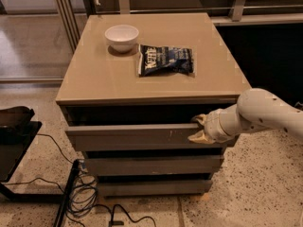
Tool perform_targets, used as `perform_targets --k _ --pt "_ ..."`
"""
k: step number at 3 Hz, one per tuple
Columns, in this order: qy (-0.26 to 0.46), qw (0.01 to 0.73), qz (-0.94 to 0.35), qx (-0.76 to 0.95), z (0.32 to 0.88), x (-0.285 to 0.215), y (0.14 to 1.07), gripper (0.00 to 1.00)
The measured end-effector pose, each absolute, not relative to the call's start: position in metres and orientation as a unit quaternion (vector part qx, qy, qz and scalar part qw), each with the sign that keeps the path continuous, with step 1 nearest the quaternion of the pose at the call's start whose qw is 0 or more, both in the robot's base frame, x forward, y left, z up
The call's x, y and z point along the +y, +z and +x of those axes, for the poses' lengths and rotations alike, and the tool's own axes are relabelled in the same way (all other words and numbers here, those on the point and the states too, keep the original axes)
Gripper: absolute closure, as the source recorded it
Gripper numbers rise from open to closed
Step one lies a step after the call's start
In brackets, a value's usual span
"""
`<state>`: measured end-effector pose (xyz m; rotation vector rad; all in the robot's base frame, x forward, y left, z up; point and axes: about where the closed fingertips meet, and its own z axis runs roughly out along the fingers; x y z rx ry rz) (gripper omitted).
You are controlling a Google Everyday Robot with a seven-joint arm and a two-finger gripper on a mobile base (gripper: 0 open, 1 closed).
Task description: Open top drawer
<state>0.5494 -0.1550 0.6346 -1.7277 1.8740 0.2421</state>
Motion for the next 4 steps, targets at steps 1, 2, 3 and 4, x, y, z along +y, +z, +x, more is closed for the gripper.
perform_targets --k 1,2,3,4 --pt "0.091 0.287 -0.646 0.701 0.549 -0.155 0.635 0.87" --pt "0.091 0.287 -0.646 0.701 0.549 -0.155 0.644 1.00" --pt "0.091 0.287 -0.646 0.701 0.550 -0.155 0.651 1.00" --pt "0.088 0.297 -0.645 0.699 0.547 -0.152 0.659 1.00"
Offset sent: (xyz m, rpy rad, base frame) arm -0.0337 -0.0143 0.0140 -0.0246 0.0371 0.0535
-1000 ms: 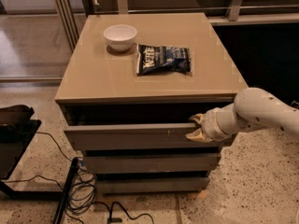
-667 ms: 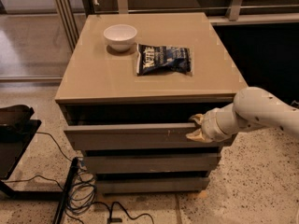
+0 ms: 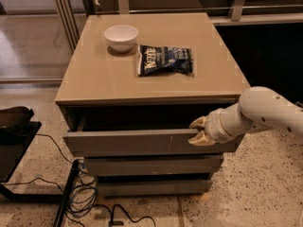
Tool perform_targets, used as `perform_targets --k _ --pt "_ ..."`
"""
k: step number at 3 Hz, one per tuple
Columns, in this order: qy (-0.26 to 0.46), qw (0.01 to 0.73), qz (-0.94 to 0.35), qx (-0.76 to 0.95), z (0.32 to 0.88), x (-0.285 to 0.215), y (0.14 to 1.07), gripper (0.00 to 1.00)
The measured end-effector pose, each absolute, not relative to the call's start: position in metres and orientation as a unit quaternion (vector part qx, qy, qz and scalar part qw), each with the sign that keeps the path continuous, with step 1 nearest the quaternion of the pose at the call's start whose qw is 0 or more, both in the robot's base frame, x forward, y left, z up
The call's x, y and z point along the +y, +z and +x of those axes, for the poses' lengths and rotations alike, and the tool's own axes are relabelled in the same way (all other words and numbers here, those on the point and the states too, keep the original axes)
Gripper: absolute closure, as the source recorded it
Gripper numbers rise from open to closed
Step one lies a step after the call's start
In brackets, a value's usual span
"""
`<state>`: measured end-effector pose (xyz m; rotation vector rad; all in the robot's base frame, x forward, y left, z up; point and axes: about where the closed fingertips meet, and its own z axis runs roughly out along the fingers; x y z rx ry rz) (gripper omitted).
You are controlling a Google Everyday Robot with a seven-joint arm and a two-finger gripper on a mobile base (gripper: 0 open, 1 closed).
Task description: Open top drawer
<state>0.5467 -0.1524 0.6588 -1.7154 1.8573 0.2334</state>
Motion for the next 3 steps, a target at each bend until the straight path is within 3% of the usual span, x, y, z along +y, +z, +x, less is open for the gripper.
perform_targets --k 1,3 --pt "0.088 0.297 -0.645 0.699 0.5455 -0.1536 0.6587 1.00" --pt "0.088 0.297 -0.645 0.699 0.5455 -0.1535 0.6587 0.58"
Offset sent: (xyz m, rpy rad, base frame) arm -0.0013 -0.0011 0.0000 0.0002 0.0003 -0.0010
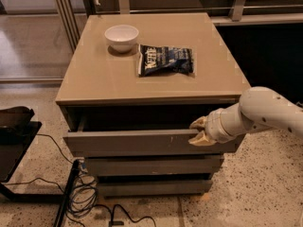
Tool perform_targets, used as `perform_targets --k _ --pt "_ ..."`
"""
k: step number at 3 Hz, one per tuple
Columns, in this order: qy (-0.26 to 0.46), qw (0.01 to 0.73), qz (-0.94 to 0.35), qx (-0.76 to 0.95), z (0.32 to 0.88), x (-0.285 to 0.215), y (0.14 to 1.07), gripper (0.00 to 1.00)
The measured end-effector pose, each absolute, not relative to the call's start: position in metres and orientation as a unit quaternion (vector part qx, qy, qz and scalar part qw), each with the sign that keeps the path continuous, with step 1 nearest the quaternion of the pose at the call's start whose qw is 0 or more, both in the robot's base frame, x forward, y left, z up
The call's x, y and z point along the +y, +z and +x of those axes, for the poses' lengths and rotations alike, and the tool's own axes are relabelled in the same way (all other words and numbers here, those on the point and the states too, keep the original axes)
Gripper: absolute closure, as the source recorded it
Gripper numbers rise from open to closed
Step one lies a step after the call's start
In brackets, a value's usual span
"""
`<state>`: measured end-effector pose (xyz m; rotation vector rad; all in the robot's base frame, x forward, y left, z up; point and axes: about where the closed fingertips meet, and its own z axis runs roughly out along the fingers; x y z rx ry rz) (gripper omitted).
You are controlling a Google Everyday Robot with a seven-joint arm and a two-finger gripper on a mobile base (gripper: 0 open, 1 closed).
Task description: Open top drawer
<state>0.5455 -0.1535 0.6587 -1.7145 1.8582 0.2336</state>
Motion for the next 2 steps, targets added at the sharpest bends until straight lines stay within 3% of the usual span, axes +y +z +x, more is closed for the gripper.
perform_targets --k 1,2 --pt "0.088 0.297 -0.645 0.699 0.5455 -0.1535 0.6587 0.35" --pt "0.088 0.297 -0.645 0.699 0.5455 -0.1535 0.6587 0.38"
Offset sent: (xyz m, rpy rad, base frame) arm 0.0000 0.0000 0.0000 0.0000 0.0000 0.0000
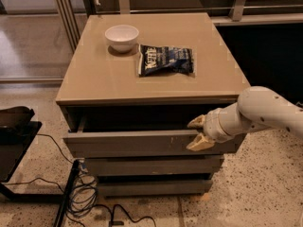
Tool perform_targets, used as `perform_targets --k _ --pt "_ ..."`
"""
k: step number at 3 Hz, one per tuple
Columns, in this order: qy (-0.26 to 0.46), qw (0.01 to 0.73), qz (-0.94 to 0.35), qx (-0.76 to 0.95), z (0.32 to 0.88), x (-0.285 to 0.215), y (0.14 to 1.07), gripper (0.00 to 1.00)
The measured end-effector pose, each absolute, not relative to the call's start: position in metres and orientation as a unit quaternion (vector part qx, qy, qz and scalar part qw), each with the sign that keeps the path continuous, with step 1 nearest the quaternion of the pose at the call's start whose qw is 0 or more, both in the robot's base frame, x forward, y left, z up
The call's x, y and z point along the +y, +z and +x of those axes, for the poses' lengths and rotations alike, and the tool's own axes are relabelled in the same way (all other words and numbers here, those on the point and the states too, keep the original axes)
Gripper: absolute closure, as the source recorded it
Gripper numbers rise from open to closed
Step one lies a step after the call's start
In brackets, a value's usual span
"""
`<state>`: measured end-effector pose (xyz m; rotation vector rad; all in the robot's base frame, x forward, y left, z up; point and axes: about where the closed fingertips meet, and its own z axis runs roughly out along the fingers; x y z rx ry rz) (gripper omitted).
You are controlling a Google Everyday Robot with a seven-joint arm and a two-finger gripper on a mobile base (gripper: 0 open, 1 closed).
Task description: Open top drawer
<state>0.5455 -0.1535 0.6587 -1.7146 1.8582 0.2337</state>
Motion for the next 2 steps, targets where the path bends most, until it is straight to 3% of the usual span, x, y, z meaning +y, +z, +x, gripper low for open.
perform_targets --k 2 --pt "0.097 0.295 -0.649 0.694 0.519 -0.161 0.649 0.84"
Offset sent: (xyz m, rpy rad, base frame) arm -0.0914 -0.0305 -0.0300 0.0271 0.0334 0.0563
